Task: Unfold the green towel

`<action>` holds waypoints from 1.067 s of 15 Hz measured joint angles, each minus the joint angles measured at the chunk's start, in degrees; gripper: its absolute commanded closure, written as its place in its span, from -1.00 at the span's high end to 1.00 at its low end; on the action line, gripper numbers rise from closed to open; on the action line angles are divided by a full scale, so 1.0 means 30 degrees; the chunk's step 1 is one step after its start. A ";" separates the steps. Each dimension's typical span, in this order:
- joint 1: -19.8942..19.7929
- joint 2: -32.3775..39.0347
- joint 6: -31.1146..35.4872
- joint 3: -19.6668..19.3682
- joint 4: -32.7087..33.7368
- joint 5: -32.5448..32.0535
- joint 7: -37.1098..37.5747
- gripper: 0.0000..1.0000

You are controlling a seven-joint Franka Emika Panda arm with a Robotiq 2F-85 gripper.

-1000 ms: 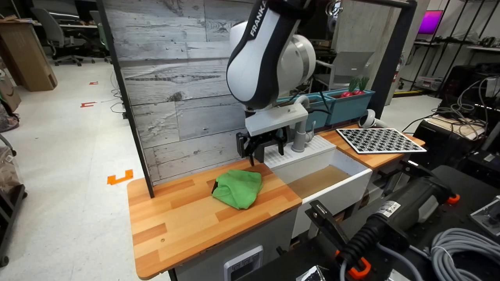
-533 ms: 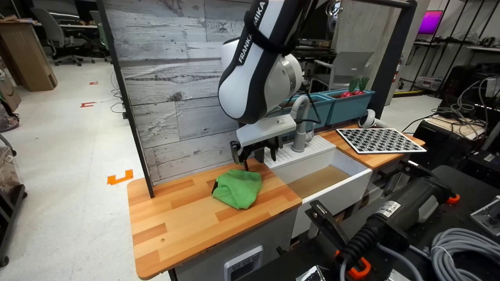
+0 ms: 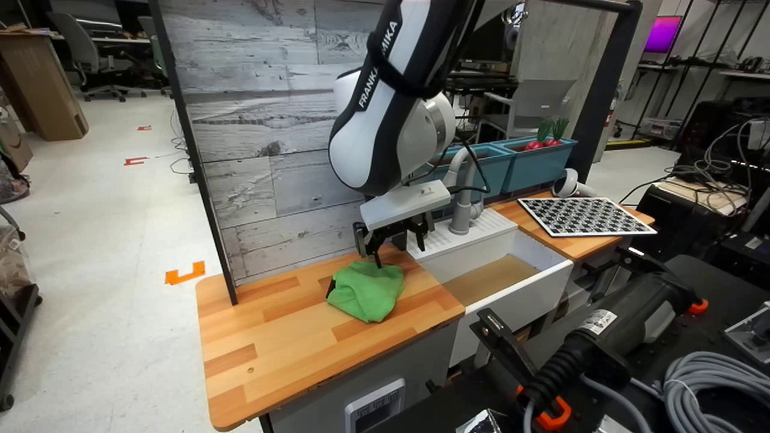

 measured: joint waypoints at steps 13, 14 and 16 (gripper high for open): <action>0.0209 0.0287 -0.0742 0.0034 0.0648 0.0001 -0.0830 -0.40; 0.0209 0.0292 -0.0766 0.0034 0.0648 0.0001 -0.0855 -0.32; 0.0209 0.0330 -0.0784 0.0034 0.0671 0.0001 -0.0871 -0.04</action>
